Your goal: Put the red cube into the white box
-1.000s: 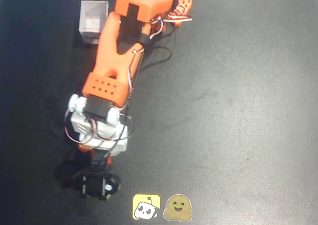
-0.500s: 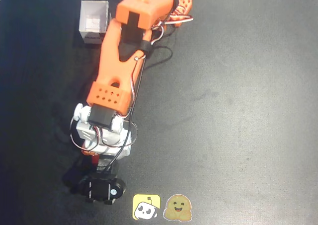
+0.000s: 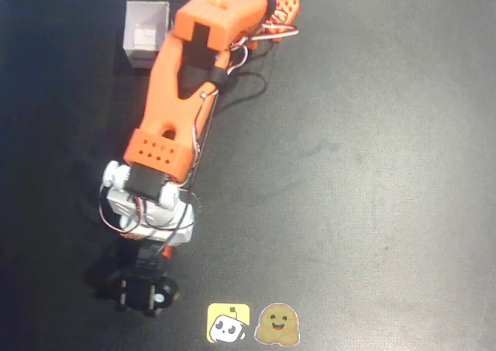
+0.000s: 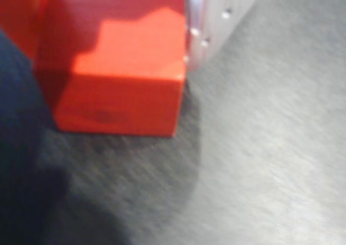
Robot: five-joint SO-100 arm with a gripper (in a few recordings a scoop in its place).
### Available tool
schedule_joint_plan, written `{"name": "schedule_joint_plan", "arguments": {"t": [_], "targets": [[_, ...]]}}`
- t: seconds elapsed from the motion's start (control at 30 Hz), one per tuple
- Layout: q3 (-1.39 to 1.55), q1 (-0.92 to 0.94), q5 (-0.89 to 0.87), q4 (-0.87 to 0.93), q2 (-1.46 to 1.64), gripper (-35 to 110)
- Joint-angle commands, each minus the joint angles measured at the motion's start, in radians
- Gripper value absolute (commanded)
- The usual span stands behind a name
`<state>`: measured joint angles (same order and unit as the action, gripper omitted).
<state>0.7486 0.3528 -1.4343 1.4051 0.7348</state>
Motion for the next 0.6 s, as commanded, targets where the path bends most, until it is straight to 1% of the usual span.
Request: {"name": "schedule_joint_plan", "arguments": {"t": [0.0,0.07,0.1,0.3,0.47,0.57], "targets": [[-0.252,0.031,-0.081,0.179,-0.049,0],[-0.543,0.063,-0.133,0.385,-0.169,0],[-0.577,0.086,-0.155,0.4,-0.17,0],[-0.299,0.281,-0.238,0.399,0.052,0],[-0.066,0.469,-0.212,0.399,0.279,0],[0.066,0.546,-0.206,0.399,0.423,0]]}}
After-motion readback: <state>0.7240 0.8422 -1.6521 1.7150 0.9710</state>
